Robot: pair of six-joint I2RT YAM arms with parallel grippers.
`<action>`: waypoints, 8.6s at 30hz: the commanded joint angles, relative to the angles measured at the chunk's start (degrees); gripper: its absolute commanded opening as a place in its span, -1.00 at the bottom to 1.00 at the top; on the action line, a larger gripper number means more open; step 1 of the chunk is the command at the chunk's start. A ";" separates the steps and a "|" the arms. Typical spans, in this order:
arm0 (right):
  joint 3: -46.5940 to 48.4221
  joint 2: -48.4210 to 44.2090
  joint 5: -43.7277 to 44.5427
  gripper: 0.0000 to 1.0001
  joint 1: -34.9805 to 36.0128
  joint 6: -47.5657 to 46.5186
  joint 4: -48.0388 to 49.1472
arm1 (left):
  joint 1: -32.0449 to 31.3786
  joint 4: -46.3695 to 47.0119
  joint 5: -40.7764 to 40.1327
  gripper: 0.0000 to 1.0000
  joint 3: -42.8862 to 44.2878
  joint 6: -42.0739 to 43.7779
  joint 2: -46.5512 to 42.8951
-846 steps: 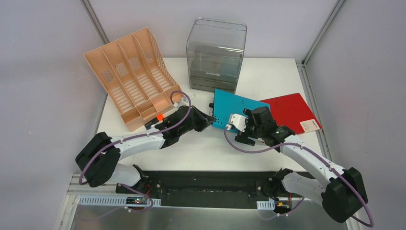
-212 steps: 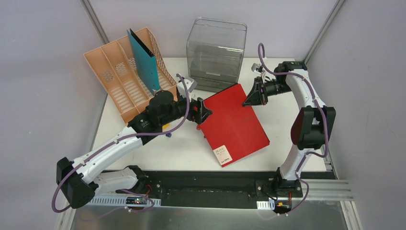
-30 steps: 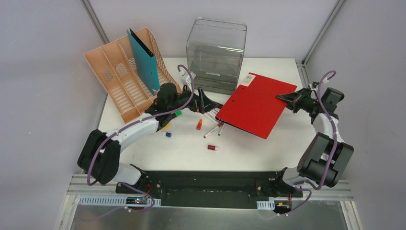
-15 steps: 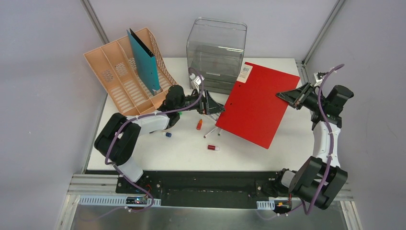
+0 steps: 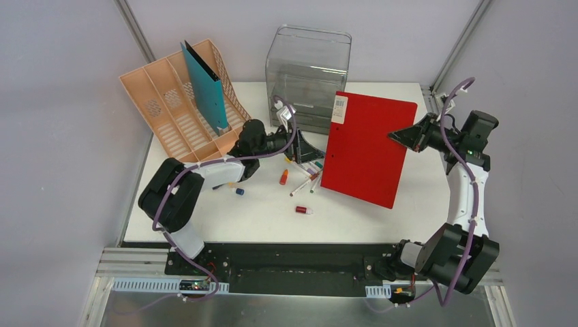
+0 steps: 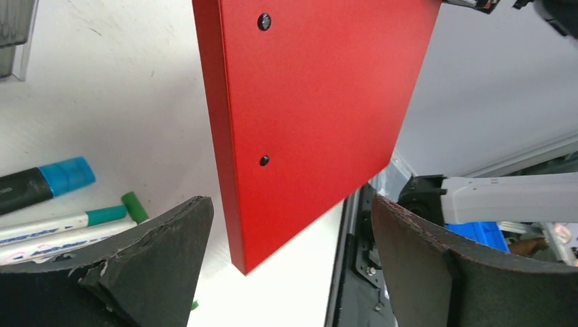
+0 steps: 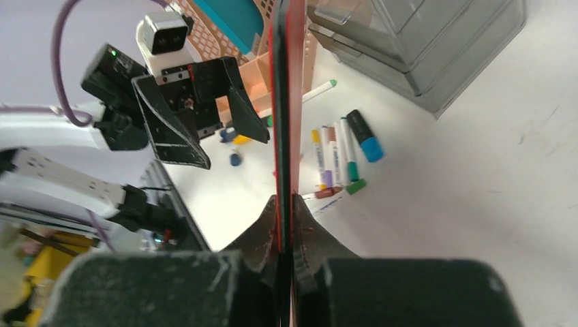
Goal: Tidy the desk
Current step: Pick up the folder from the center of the board, then place the folder in the storage box.
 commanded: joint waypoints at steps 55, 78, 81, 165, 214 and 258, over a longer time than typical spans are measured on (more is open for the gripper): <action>3.36 9.36 -2.47 0.93 -3.82 -131.12 -82.15 | -0.39 19.29 15.72 0.85 11.75 34.66 18.48; 15.84 10.66 -4.92 0.67 -3.64 -108.01 -82.15 | -2.93 24.66 16.39 -1.00 16.32 24.90 18.29; 15.68 9.97 -4.08 0.60 -3.36 -108.28 -82.15 | -3.62 22.67 15.62 -0.54 14.73 28.39 17.79; 5.81 -3.69 1.61 0.98 3.56 -19.51 -23.18 | -0.91 -72.77 -68.85 -1.00 13.35 37.99 -59.32; 6.61 -3.90 -0.29 0.98 4.27 -21.96 -26.15 | 16.31 -11.28 -90.27 -1.00 1.84 49.96 -27.97; 6.74 -3.50 0.10 0.98 4.50 -23.27 -27.09 | 25.24 -8.23 -79.64 0.65 -9.35 31.90 -22.23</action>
